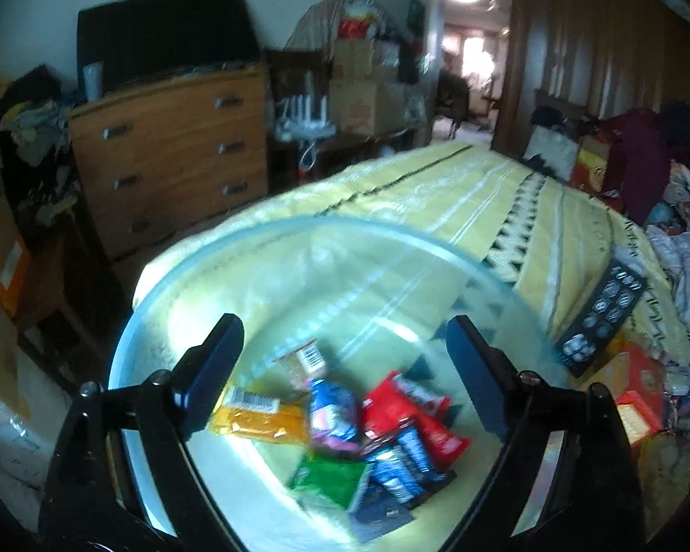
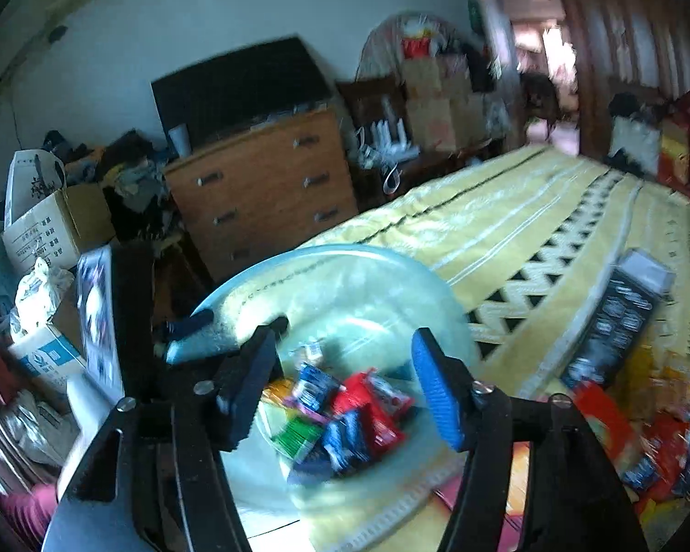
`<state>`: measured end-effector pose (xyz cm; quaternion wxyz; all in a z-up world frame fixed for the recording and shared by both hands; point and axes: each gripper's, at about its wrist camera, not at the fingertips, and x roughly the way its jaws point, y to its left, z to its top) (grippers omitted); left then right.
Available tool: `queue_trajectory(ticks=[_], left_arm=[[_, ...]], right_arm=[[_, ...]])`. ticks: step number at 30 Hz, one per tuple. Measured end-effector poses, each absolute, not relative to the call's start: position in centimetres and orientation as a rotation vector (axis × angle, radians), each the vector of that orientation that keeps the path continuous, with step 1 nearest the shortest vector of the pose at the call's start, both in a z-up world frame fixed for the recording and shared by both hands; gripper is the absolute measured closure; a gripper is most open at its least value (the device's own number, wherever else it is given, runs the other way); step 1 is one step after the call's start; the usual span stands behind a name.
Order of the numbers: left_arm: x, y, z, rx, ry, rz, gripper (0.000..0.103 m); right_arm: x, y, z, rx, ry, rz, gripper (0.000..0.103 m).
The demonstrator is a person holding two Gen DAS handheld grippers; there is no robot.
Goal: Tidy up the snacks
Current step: 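Open both tools to drop the packets into the bowl, then grasp the yellow pastry packet with the left tool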
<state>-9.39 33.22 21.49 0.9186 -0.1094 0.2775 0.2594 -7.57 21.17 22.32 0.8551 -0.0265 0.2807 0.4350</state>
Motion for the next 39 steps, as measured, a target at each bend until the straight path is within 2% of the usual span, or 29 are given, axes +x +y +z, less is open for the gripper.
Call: queue_trajectory(ticks=[3, 5, 7, 10, 14, 21, 24, 31, 39], left_arm=[[-9.2, 29.6, 23.4, -0.185, 0.514, 0.444, 0.012], [-9.2, 26.1, 24.5, -0.149, 0.474, 0.359, 0.009], [-9.3, 22.0, 25.5, -0.108, 0.438, 0.266, 0.001], [-8.7, 15.7, 25.7, -0.068, 0.43, 0.079, 0.0], [-5.8, 7.0, 22.3, -0.057, 0.579, -0.163, 0.0], [2.9, -1.7, 9.2, -0.074, 0.962, -0.23, 0.002], [5.0, -3.9, 6.3, -0.043, 1.022, -0.212, 0.002], [6.6, -8.8, 3.2, 0.071, 1.07, -0.162, 0.001], [7.7, -8.4, 1.5, 0.081, 1.065, -0.067, 0.002]], right_arm=[[-10.0, 15.6, 21.1, -0.04, 0.571, 0.836, 0.026], [-11.6, 11.2, 19.4, -0.036, 0.59, 0.761, 0.024], [-12.7, 6.8, 17.2, -0.029, 0.646, 0.686, 0.024], [-13.9, -0.5, 13.4, 0.007, 0.763, 0.541, 0.024], [-14.9, -8.3, 10.0, 0.109, 0.865, 0.394, 0.024], [-15.6, -17.0, 6.9, 0.245, 0.896, 0.288, 0.024], [-15.2, -18.9, 5.9, 0.286, 0.909, 0.274, 0.023], [-14.5, -21.5, 4.0, 0.356, 0.926, 0.256, 0.023], [-14.0, -21.8, 3.0, 0.387, 0.934, 0.273, 0.023]])
